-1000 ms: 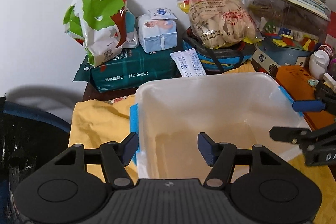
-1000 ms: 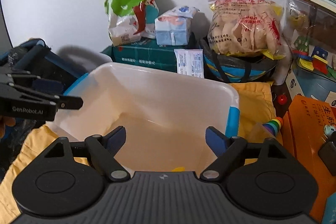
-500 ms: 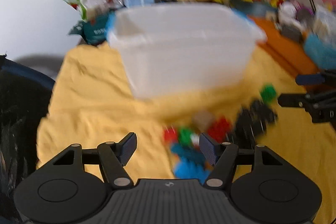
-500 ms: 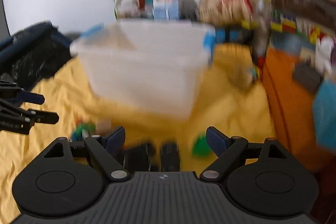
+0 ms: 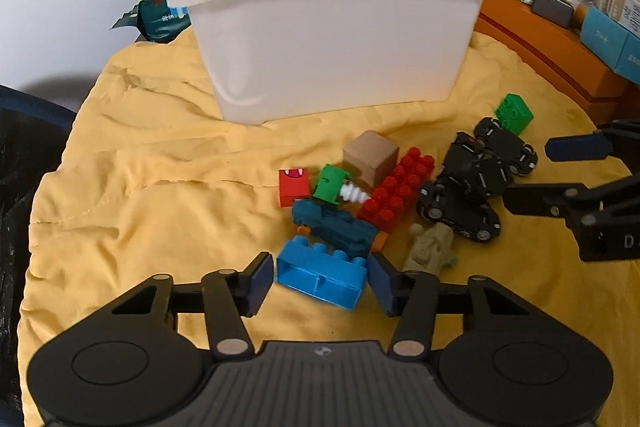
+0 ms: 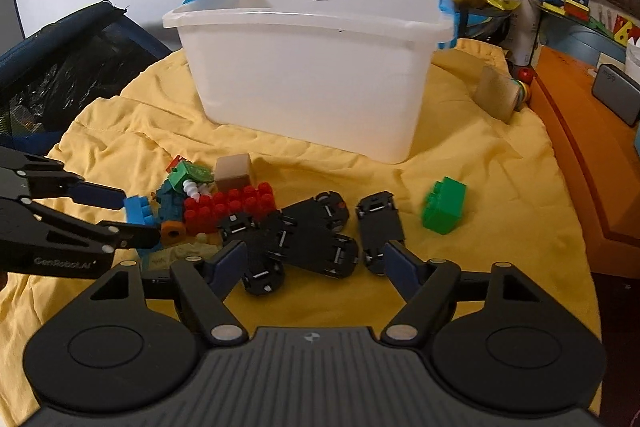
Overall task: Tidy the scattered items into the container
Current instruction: 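Return both tools to the toys and grasp the blue block with the left tool, then grasp a black car with the right tool while the left tool carries the blue block to the bin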
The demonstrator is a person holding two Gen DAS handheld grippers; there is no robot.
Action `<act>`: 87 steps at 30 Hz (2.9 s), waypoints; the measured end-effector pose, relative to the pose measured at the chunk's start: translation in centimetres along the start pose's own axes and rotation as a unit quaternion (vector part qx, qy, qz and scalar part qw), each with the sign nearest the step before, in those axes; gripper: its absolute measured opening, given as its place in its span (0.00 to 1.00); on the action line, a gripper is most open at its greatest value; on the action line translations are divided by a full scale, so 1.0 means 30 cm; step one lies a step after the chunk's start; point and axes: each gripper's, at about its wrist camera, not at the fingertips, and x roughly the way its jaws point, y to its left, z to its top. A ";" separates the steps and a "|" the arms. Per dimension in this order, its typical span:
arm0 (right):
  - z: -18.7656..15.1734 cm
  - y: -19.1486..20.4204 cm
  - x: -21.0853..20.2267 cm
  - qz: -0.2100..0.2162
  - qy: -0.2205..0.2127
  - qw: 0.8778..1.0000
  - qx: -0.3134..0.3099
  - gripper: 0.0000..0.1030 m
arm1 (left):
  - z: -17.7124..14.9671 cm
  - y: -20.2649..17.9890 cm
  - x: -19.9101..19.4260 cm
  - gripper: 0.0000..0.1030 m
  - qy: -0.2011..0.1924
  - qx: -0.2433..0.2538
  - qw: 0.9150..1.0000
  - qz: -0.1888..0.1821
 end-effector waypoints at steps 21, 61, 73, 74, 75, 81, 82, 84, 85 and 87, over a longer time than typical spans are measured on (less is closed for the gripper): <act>-0.001 0.004 0.109 -0.011 0.024 0.999 0.028 0.69 | -0.010 0.024 0.045 0.52 0.007 -0.007 1.000 0.003; 0.325 -0.042 -0.155 0.013 -0.118 0.992 0.039 0.67 | 0.352 0.128 -0.254 0.52 -0.095 0.010 0.995 0.019; 0.549 -0.111 -0.048 0.002 -0.103 0.994 0.045 0.67 | 0.625 0.187 -0.195 0.52 -0.100 -0.005 0.995 0.022; 0.559 -0.117 -0.034 0.002 -0.098 0.994 0.046 0.67 | 0.643 0.189 -0.180 0.52 -0.097 -0.006 0.995 0.020; 0.568 -0.121 -0.022 0.001 -0.093 0.995 0.046 0.67 | 0.659 0.191 -0.164 0.52 -0.093 -0.008 0.995 0.020; 0.623 -0.132 0.066 0.000 -0.050 0.998 0.037 0.67 | 0.725 0.205 -0.066 0.53 -0.057 -0.020 0.998 0.024; 0.629 -0.133 0.080 0.000 -0.044 0.998 0.036 0.68 | 0.734 0.206 -0.048 0.56 -0.048 -0.021 0.998 0.026; 0.643 -0.130 0.112 -0.003 -0.029 0.999 0.028 0.75 | 0.750 0.207 -0.014 0.66 -0.032 -0.018 0.999 0.032; 0.645 -0.129 0.122 -0.007 -0.027 0.999 0.024 0.82 | 0.753 0.207 -0.004 0.68 -0.031 -0.014 0.999 0.038; 0.647 -0.124 0.130 -0.007 -0.030 0.999 0.017 0.83 | 0.754 0.209 0.011 0.68 -0.027 -0.004 0.998 0.048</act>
